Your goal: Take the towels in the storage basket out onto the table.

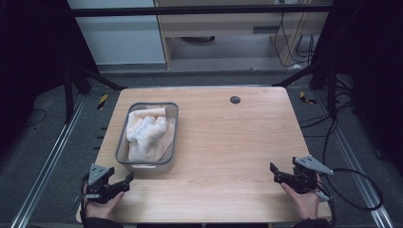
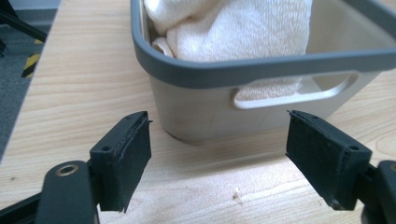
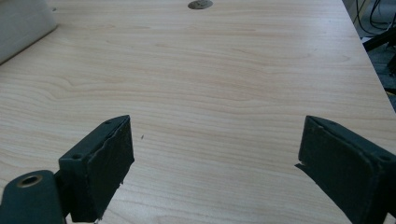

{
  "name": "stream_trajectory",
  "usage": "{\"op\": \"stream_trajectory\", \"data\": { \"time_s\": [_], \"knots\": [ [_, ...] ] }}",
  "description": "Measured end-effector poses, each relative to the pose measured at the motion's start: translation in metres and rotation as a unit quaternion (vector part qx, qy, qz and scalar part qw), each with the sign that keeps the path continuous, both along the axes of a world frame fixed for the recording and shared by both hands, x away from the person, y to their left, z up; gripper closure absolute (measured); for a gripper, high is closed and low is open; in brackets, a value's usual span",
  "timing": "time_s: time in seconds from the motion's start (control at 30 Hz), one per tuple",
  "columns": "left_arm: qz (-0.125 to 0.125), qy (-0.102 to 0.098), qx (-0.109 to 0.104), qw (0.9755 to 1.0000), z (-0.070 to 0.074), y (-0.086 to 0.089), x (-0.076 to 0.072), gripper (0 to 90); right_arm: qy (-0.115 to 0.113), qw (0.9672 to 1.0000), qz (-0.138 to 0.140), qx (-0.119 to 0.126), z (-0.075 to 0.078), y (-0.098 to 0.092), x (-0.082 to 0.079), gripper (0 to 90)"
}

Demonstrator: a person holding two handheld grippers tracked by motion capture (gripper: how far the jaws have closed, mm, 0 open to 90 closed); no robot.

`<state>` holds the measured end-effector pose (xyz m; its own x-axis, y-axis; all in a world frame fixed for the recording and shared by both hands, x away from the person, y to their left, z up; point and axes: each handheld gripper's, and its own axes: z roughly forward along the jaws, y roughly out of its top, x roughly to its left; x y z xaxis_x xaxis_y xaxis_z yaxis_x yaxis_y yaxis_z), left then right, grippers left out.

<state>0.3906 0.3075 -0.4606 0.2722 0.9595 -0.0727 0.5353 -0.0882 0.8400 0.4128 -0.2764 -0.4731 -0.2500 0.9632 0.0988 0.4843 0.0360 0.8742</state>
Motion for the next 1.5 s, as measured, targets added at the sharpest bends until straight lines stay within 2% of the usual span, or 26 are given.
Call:
{"op": "stream_trajectory", "data": {
  "time_s": [0.17, 0.3, 0.47, 0.67, 0.87, 1.37, 1.4, 1.5],
  "knots": [
    [-0.004, -0.004, -0.003, 1.0000, 0.004, -0.002, 0.000, 21.7, 0.007, 1.0000, 0.005, -0.004, -0.003, -0.002, -0.001, 10.7],
    [-0.007, -0.012, 0.001, 0.9999, 0.008, -0.005, -0.001, 21.7, 0.003, 0.9999, 0.006, -0.008, -0.003, 0.000, -0.003, 10.8],
    [-0.011, -0.017, -0.005, 0.9998, 0.013, -0.008, 0.000, 21.6, 0.000, 0.9999, 0.007, -0.009, -0.003, 0.000, -0.003, 10.5],
    [-0.015, -0.031, -0.014, 0.9993, 0.022, -0.009, 0.001, 21.2, 0.001, 0.9999, 0.012, -0.011, -0.004, 0.001, -0.004, 10.1],
    [-0.017, -0.046, -0.010, 0.9987, 0.032, -0.011, 0.004, 21.1, 0.003, 0.9997, 0.016, -0.019, -0.005, 0.002, -0.003, 10.0],
    [-0.026, -0.049, -0.003, 0.9985, 0.045, -0.015, 0.018, 20.0, 0.006, 0.9995, 0.026, -0.019, -0.005, 0.003, -0.002, 10.5],
    [-0.030, -0.046, 0.001, 0.9985, 0.047, -0.017, 0.020, 20.0, 0.002, 0.9993, 0.026, -0.026, -0.004, 0.004, -0.001, 10.6],
    [-0.033, -0.046, 0.006, 0.9984, 0.049, -0.018, 0.023, 19.7, 0.004, 0.9993, 0.029, -0.022, -0.003, 0.005, -0.001, 10.6]
  ]
}}
